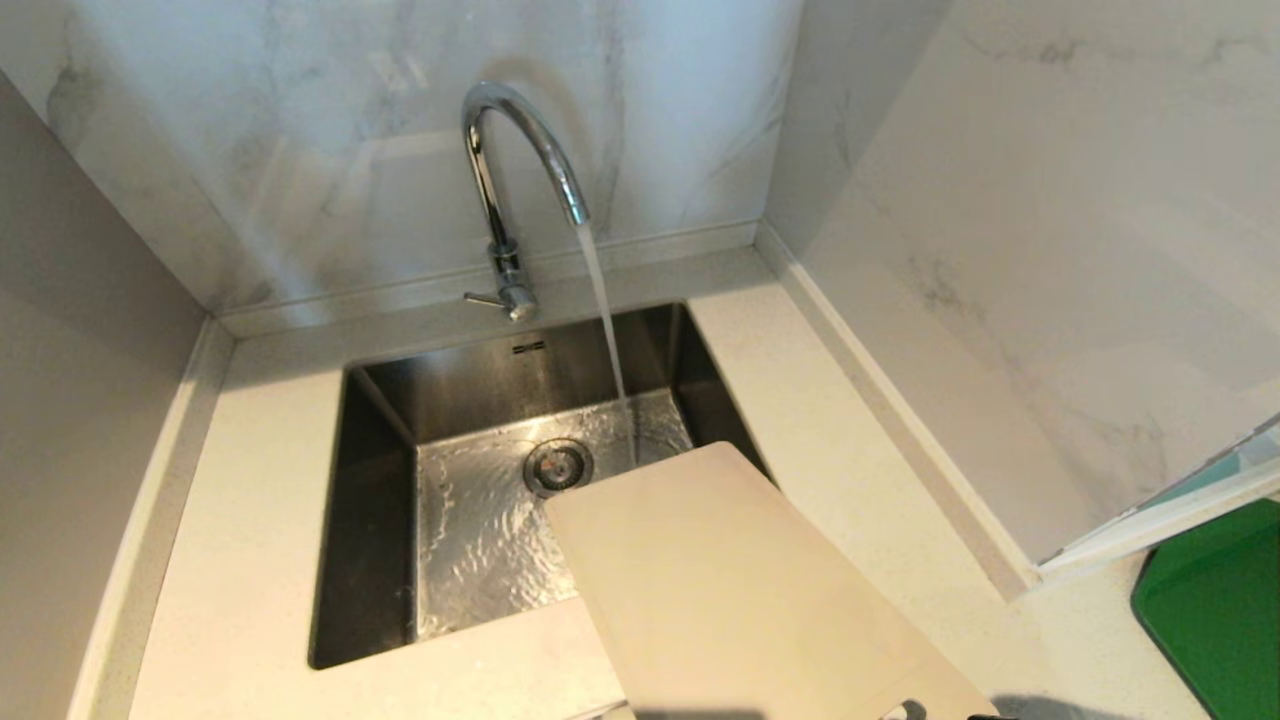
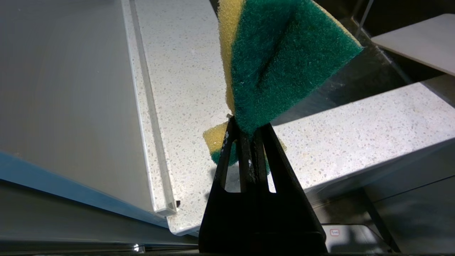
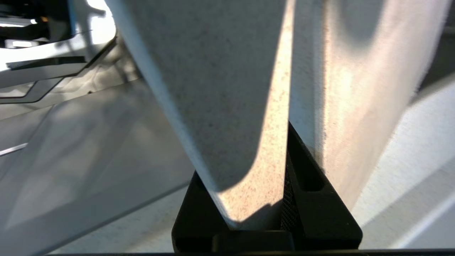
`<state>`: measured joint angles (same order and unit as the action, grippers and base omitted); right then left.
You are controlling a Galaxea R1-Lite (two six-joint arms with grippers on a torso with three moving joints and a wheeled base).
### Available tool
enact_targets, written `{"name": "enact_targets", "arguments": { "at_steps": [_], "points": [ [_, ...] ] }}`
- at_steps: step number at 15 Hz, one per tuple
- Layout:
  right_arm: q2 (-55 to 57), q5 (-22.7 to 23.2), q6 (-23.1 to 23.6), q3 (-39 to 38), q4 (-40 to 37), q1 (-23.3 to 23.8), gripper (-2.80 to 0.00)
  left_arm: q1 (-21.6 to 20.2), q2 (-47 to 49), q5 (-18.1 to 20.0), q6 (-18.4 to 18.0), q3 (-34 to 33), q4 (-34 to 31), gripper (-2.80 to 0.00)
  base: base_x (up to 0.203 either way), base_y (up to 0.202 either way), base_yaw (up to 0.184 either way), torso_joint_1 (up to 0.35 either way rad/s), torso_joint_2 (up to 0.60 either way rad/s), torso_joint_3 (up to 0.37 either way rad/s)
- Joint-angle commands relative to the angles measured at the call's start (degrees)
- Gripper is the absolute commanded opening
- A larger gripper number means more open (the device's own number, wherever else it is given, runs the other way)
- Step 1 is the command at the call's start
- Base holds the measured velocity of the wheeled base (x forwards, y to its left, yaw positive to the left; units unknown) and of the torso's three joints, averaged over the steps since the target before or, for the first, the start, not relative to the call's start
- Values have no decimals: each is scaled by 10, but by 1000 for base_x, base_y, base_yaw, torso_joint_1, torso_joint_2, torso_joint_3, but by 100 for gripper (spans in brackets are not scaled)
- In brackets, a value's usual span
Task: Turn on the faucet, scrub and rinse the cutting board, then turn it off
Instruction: Pick up the cutting board
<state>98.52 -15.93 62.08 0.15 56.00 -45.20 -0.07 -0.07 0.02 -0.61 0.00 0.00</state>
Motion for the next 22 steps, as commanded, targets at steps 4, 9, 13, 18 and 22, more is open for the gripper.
{"name": "enact_targets", "arguments": {
  "at_steps": [4,9,13,18,22],
  "points": [
    [-59,-17,46,1,3,10,-280,0,1,-1,1,-1,0,-280,0,0,0,0,0,0],
    [-127,-19,169,12,2,67,-280,0,1,-1,2,-1,0,-280,0,0,0,0,0,0],
    [-138,-19,228,33,0,86,-280,0,1,0,1,-1,0,-280,0,0,0,0,0,0],
    [-129,-19,273,67,-1,135,-280,0,1,0,1,-1,0,-280,0,0,0,0,0,0],
    [-113,-17,278,88,0,147,-280,0,1,0,1,-1,0,-280,0,0,0,0,0,0]
  ]
}}
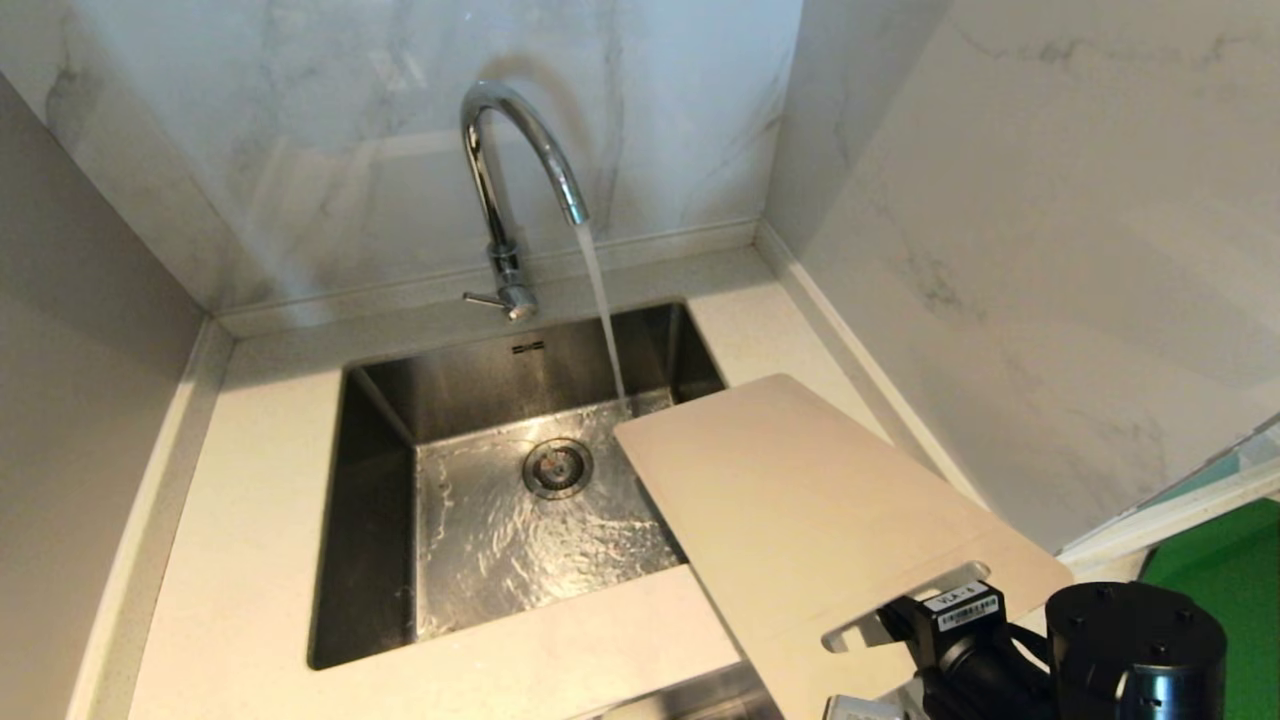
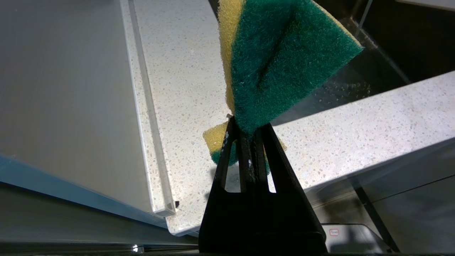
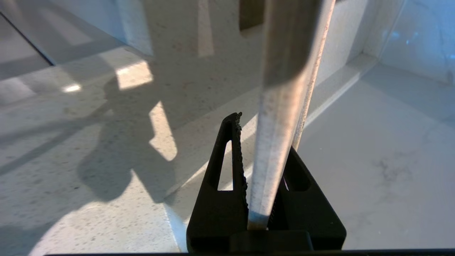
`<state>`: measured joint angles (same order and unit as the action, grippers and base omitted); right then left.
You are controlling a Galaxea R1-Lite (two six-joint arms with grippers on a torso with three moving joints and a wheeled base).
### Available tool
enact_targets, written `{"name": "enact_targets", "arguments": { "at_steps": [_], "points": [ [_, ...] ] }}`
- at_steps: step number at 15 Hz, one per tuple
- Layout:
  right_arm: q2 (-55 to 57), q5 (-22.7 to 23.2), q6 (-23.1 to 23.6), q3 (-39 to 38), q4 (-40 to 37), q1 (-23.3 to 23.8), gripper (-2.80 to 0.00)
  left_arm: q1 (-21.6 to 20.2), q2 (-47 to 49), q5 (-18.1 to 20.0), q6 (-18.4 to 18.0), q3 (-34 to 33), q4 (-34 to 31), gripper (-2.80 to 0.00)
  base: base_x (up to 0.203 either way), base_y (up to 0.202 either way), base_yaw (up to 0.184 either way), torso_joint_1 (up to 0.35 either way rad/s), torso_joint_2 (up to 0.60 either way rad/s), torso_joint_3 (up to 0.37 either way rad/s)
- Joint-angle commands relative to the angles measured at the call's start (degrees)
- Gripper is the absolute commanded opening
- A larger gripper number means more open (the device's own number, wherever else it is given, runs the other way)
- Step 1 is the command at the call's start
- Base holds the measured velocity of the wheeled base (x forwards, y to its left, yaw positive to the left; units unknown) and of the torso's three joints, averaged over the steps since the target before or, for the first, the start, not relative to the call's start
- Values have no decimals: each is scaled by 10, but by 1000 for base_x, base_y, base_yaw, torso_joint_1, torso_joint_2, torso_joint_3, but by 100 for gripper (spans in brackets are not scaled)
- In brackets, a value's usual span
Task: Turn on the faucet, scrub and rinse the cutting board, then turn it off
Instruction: Pick up the cutting board
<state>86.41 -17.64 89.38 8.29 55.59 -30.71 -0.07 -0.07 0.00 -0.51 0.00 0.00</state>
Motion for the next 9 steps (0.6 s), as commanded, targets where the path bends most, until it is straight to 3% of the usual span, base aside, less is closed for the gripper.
{"name": "enact_targets", "arguments": {
  "at_steps": [1,4,9],
  "points": [
    [9,0,6,10,4,2,-280,0,1,0,0,-1,0,-280,0,0,0,0,0,0],
    [9,1,29,37,5,4,-280,0,1,0,0,-1,0,-280,0,0,0,0,0,0],
    [6,42,72,70,7,7,-280,0,1,0,0,-1,0,-280,0,0,0,0,0,0]
  ]
}}
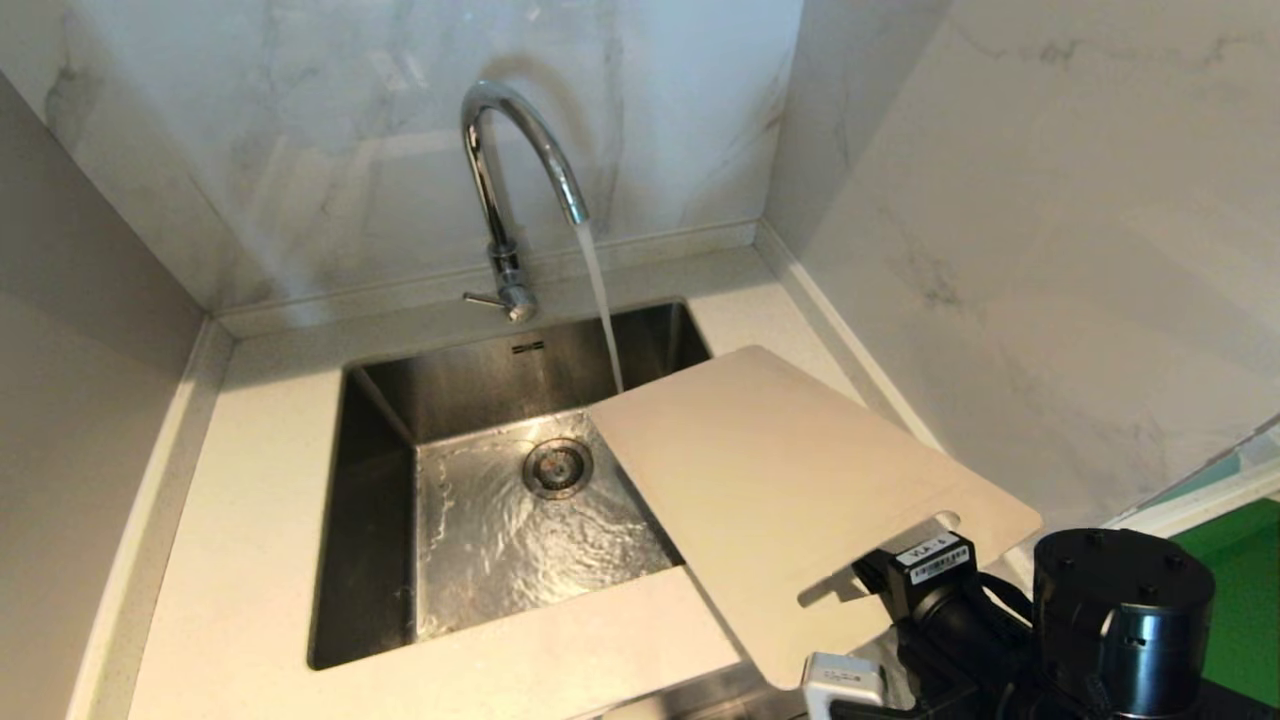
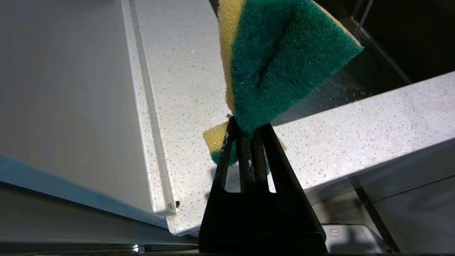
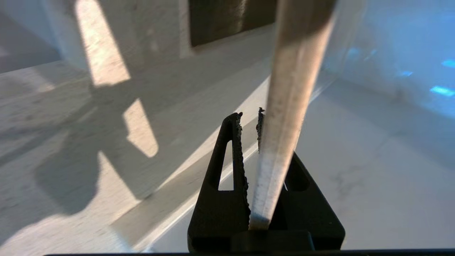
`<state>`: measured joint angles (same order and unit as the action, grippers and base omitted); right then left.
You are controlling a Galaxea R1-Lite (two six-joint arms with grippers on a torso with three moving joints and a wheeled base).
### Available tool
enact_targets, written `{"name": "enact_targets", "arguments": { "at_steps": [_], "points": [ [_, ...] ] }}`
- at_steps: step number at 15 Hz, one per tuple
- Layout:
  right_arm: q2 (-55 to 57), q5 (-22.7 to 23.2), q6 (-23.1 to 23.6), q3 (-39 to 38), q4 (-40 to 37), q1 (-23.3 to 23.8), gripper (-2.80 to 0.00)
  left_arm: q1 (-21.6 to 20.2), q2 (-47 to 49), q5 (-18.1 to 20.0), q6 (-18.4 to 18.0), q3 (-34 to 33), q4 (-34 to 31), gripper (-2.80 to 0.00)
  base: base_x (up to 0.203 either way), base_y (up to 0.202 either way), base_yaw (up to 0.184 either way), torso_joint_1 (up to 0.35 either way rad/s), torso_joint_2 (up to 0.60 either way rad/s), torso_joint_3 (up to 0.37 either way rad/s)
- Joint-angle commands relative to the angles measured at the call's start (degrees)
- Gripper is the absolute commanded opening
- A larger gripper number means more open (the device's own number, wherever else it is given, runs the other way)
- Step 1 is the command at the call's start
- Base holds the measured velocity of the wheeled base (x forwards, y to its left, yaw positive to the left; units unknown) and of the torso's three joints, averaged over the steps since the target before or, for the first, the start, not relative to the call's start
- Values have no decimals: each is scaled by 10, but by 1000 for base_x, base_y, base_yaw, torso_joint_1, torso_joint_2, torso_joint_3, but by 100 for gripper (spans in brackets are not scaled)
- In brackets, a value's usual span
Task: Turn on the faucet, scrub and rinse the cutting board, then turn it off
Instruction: Pick up the cutting board
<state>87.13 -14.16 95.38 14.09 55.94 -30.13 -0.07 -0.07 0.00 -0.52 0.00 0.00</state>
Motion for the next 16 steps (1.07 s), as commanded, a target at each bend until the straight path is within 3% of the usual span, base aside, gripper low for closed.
{"name": "enact_targets", "arguments": {
  "at_steps": [1,7,16],
  "points": [
    [-2,19,23,20,4,7,-280,0,1,0,0,-1,0,-280,0,0,0,0,0,0],
    [-14,186,103,59,3,111,-280,0,1,0,-1,-1,1,-280,0,0,0,0,0,0],
    [-59,219,106,53,-63,112,-280,0,1,0,1,-1,0,-280,0,0,0,0,0,0]
  ]
}}
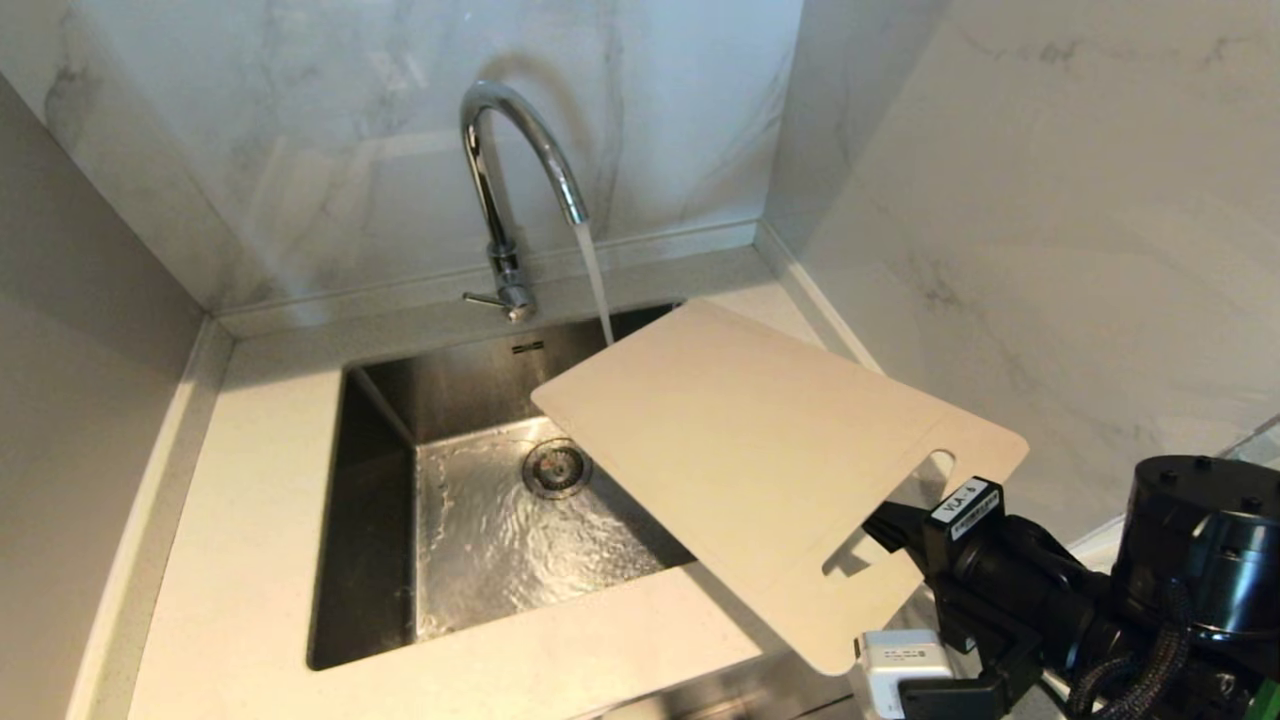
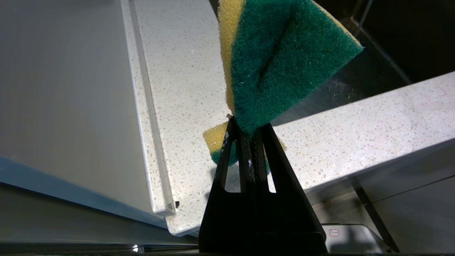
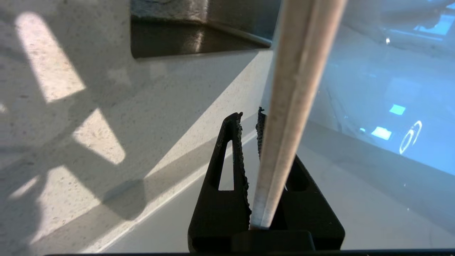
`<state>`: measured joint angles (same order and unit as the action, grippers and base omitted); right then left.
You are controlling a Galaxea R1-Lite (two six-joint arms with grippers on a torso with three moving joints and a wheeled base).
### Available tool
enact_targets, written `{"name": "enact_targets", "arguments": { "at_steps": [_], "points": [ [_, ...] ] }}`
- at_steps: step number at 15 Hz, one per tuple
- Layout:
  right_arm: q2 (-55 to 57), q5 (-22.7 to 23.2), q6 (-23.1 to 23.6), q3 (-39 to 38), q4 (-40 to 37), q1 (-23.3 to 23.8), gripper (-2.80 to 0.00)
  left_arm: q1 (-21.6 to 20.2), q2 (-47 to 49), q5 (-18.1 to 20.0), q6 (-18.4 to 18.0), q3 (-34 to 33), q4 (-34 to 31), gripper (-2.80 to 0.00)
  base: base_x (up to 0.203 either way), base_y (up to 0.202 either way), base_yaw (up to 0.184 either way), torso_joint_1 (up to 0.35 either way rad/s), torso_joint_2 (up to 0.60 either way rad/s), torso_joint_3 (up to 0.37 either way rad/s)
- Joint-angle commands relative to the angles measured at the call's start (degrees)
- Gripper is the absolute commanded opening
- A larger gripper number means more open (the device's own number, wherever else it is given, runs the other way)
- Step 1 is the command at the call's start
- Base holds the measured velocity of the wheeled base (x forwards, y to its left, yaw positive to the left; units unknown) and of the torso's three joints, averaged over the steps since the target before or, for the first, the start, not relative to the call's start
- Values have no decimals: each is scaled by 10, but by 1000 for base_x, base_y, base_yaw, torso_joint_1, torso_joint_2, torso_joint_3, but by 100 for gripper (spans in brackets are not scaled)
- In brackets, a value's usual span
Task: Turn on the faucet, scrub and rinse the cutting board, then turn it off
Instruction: Pick up the cutting board
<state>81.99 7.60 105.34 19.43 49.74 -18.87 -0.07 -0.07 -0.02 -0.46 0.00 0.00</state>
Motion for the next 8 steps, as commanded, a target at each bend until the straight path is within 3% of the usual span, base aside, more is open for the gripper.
{"name": "enact_targets", "arguments": {
  "at_steps": [1,8],
  "points": [
    [-9,1,7,0,-6,-1,-280,0,1,0,0,-1,0,-280,0,0,0,0,0,0],
    [-30,4,18,4,-56,-1,-280,0,1,0,0,-1,0,-280,0,0,0,0,0,0]
  ]
}}
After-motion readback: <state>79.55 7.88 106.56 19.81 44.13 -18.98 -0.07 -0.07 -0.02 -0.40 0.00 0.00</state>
